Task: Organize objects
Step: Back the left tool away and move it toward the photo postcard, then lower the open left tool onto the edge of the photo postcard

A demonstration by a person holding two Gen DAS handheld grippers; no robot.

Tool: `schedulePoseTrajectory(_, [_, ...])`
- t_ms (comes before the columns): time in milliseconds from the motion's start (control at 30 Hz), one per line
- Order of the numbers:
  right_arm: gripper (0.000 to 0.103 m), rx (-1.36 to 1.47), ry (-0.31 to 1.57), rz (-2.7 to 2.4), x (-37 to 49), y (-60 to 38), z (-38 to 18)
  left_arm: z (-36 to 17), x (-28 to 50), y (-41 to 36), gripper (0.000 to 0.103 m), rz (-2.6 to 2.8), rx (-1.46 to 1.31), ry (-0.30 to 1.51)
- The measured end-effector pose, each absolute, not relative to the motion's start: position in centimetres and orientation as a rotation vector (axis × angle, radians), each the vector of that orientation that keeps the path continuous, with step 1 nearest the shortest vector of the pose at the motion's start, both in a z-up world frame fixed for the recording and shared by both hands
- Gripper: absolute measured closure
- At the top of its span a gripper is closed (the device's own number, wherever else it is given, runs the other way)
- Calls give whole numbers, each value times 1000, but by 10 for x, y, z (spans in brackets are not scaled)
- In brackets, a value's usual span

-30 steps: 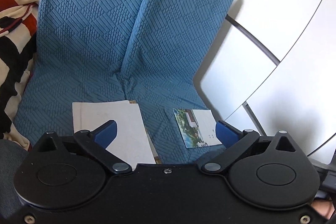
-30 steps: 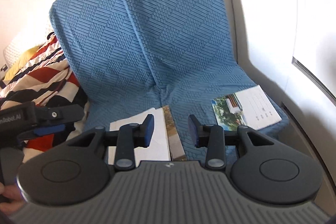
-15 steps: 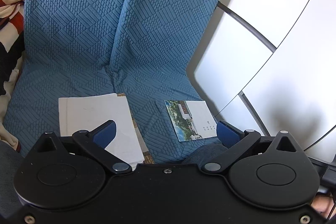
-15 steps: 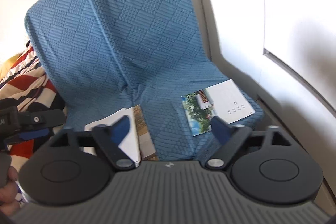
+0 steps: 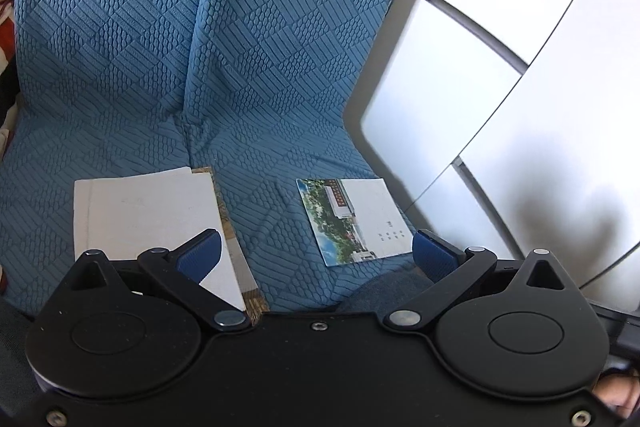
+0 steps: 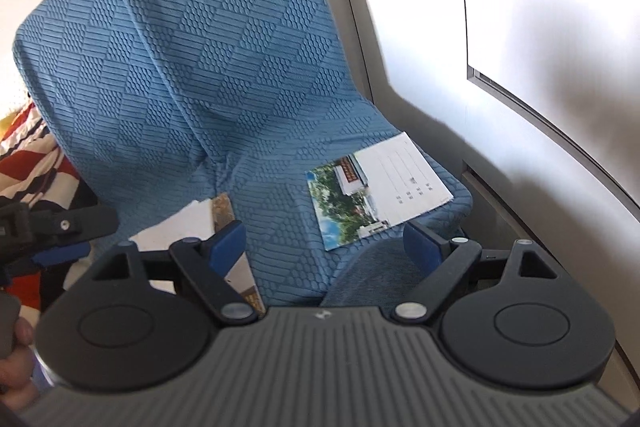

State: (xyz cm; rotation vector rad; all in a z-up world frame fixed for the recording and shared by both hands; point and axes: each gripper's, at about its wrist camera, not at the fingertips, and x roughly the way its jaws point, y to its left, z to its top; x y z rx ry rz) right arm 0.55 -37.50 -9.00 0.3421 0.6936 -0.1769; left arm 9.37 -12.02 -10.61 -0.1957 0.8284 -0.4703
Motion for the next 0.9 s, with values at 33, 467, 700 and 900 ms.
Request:
schedulePoseTrajectory(33, [16, 335, 701, -180, 7, -377, -92, -110, 96, -124, 1, -474, -200, 836])
schedulePoseTrajectory(467, [16, 357, 780, -196, 39, -416, -132, -148, 140, -159, 1, -436, -215, 927])
schedulePoseTrajectory(700, [16, 364, 795, -200, 64, -443, -135, -174, 172, -180, 1, -398, -197, 965])
schedulePoseTrajectory(900, [16, 352, 817, -190, 87, -467, -145, -197, 190, -200, 1, -382, -190, 1017])
